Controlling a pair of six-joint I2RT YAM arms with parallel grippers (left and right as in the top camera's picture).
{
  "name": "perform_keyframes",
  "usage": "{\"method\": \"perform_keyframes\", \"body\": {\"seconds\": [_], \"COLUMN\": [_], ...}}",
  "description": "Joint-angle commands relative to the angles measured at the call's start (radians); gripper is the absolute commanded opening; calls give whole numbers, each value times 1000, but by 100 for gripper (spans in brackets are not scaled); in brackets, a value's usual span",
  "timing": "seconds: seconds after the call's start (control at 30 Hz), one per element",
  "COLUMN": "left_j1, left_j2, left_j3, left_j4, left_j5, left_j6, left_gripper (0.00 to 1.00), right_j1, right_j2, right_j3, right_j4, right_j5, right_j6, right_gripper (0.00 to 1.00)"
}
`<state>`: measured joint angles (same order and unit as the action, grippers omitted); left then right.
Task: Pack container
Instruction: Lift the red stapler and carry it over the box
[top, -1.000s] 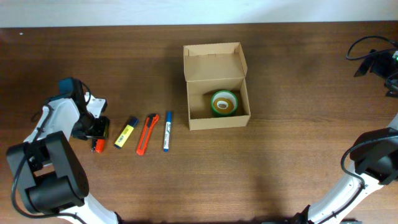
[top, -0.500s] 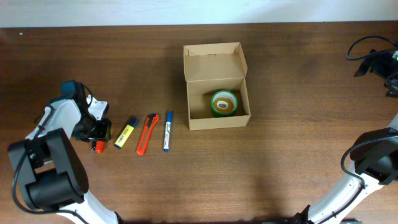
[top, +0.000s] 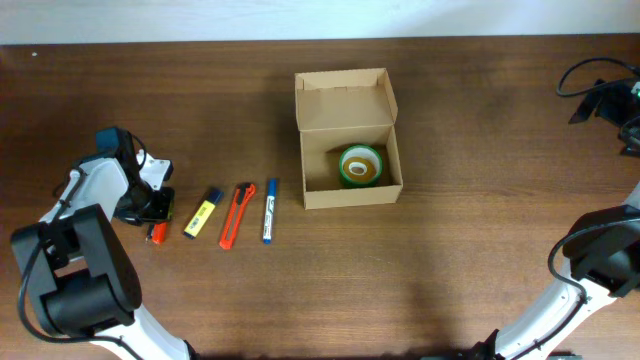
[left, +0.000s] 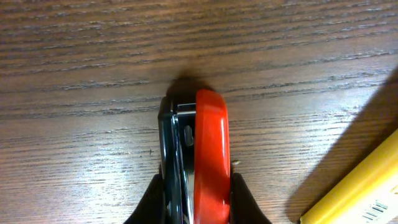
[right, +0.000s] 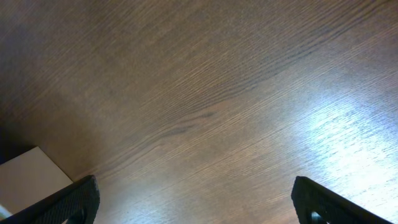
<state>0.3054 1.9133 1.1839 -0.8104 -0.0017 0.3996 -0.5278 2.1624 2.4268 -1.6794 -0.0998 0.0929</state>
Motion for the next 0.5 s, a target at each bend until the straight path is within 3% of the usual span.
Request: {"method": "perform_keyframes", "body": {"seconds": [0.0,0.17,0.47], "left_j1": [-18,-68,-219], "left_j2": [58,57,57], "left_j3": [-2,93,483], "left_j4": [7,-78,-323], "left_j5": [75,93,84], "left_j6": [-17,-21,-32], "left_gripper": [2,2,2], "right_j1": [3,3,4], "right_j2": [-30,-30,-30], "right_j3": [0,0,0], "right_j4": [0,0,0], "right_j5": [-13,-13,-13], "right_j6": [-8,-8,-8], "right_gripper": [99,99,99]}}
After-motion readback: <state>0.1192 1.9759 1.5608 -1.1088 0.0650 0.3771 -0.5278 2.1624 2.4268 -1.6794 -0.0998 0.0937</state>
